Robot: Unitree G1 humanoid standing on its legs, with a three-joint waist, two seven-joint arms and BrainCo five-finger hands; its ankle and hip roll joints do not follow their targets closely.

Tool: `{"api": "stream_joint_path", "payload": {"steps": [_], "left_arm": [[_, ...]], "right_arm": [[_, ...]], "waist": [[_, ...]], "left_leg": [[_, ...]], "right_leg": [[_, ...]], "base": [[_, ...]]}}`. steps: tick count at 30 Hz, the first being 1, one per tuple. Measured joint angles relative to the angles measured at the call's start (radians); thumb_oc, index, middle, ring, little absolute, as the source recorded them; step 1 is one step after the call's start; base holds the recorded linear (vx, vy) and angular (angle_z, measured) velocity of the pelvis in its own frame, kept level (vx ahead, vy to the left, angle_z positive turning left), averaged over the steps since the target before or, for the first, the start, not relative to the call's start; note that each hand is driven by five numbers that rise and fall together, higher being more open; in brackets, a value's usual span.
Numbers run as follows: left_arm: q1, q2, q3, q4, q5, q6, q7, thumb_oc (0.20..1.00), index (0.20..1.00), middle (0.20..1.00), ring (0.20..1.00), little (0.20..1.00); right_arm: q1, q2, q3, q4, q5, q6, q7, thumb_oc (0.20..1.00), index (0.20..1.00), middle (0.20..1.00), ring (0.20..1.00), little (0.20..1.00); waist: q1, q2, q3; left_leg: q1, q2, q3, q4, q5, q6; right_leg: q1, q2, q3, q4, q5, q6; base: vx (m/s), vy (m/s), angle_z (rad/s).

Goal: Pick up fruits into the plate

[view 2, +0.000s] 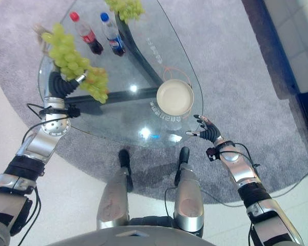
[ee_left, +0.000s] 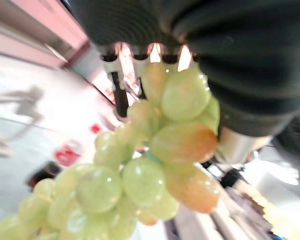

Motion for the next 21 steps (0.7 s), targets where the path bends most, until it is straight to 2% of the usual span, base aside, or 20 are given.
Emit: {"api": "stream_joint_path", "payload": {"steps": [1,4,10,14,21], "left_arm": [[0.025,-0.011,-0.001,-0.005,-0.006,-0.012,-0.033,0.2,0.2,0.2,0.2,0.2],[0.062,-0.043,-0.007,-0.033,-0.045,-0.013,-0.146,0.2,0.2,0.2,0.2,0.2],[0.06,-0.066,-0.056,-0.076,-0.136,-0.036,-0.308,0.2,0.2,0.2,0.2,0.2],[0.064,-0.1,-0.097,-0.083,-0.154,-0.035,-0.378,0.2,0.2,0.2,0.2,0.2],[0.065,-0.103,-0.1,-0.15,-0.186,-0.035,-0.501,0.2,0.2,0.2,0.2,0.2]], "right_arm": [[-0.009,0.001,0.0,-0.006,-0.001,0.013,0.024,1.0,1.0,1.0,1.0,1.0],[-0.021,-0.001,0.021,-0.045,-0.029,0.076,0.085,1.0,1.0,1.0,1.0,1.0],[-0.116,0.058,0.14,-0.009,-0.041,0.171,0.107,1.0,1.0,1.0,1.0,1.0],[-0.144,0.096,0.173,-0.006,-0.038,0.207,0.096,1.0,1.0,1.0,1.0,1.0],[-0.145,0.106,0.212,-0.031,-0.036,0.291,0.088,1.0,1.0,1.0,1.0,1.0]], "waist": [[0.007,0.0,-0.053],[0.016,0.004,-0.151],[0.027,0.02,-0.263],[0.044,0.042,-0.294],[0.044,0.042,-0.306]], "left_leg": [[0.002,0.0,0.001,-0.01,0.0,0.0],[0.063,-0.005,0.0,-0.044,0.0,-0.001],[0.119,-0.009,0.005,-0.074,-0.001,0.0],[0.148,-0.009,0.013,-0.087,0.0,-0.001],[0.154,-0.009,0.015,-0.089,0.001,-0.001]], "right_leg": [[0.003,0.001,-0.001,-0.012,0.0,0.0],[0.077,0.001,-0.021,-0.06,0.001,0.002],[0.142,0.003,-0.03,-0.103,0.006,0.009],[0.17,0.004,-0.029,-0.119,0.006,0.009],[0.181,0.006,-0.029,-0.135,0.014,0.013]], "base": [[0.13,-0.014,0.0],[0.09,-0.018,0.08],[0.04,-0.011,0.03],[0.01,-0.003,-0.03],[0.0,0.0,0.0]]}}
